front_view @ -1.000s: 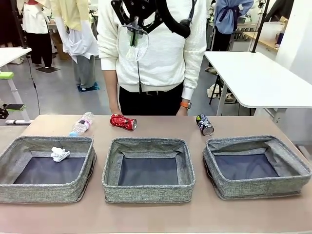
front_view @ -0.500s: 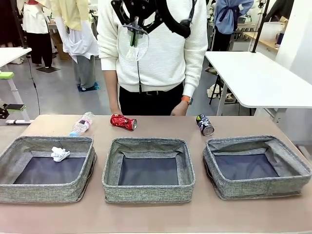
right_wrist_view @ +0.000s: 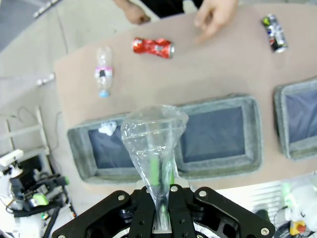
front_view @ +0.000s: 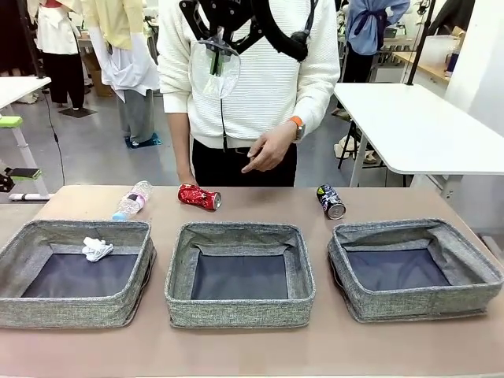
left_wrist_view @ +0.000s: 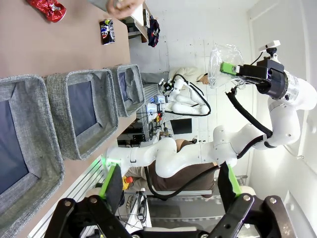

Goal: Sort the waste into the appropriate baskets.
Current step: Place the picked waste into the Fabric basket indicated by the person, then pick up the waste item pointed out by the person.

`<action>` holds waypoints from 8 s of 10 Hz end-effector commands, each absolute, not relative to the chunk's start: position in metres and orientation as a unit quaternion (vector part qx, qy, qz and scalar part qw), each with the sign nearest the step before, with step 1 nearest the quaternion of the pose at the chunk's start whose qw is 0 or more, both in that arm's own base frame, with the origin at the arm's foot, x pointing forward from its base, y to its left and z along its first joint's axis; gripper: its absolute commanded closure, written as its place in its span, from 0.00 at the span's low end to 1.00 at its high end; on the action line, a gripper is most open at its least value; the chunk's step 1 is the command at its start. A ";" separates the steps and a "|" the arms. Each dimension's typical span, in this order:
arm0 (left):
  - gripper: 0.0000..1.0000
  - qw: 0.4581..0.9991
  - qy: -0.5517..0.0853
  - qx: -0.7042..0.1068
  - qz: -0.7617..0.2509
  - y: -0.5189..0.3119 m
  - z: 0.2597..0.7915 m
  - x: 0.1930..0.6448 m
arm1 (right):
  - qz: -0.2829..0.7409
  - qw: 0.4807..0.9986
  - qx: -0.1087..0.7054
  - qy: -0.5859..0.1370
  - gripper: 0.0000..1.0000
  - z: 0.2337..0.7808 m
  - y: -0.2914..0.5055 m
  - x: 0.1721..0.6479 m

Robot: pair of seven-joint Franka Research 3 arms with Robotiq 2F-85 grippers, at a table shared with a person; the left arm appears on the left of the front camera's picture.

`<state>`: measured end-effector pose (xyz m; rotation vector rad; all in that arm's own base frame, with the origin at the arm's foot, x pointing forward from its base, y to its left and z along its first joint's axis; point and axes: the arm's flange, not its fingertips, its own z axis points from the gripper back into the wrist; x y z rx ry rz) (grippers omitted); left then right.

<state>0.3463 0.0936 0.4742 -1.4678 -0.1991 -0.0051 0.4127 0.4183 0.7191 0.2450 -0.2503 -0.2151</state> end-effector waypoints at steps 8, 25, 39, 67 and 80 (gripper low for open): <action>0.00 0.732 -0.096 -0.675 0.001 0.091 0.477 0.345 | -0.107 0.979 0.122 -0.124 0.99 0.719 0.418 0.413; 0.00 0.732 -0.096 -0.675 0.001 0.091 0.477 0.345 | 0.057 0.993 0.104 0.023 0.00 0.460 0.382 0.401; 0.00 0.732 -0.096 -0.675 0.001 0.091 0.477 0.345 | 0.018 0.772 0.633 0.062 0.00 0.477 0.094 0.370; 0.00 0.732 -0.096 -0.675 0.001 0.091 0.477 0.345 | -0.035 0.750 0.659 0.043 0.00 0.457 0.036 0.351; 0.00 0.661 -0.351 -0.036 -0.663 -0.117 0.497 0.394 | -0.035 0.750 0.659 0.043 0.00 0.457 0.036 0.351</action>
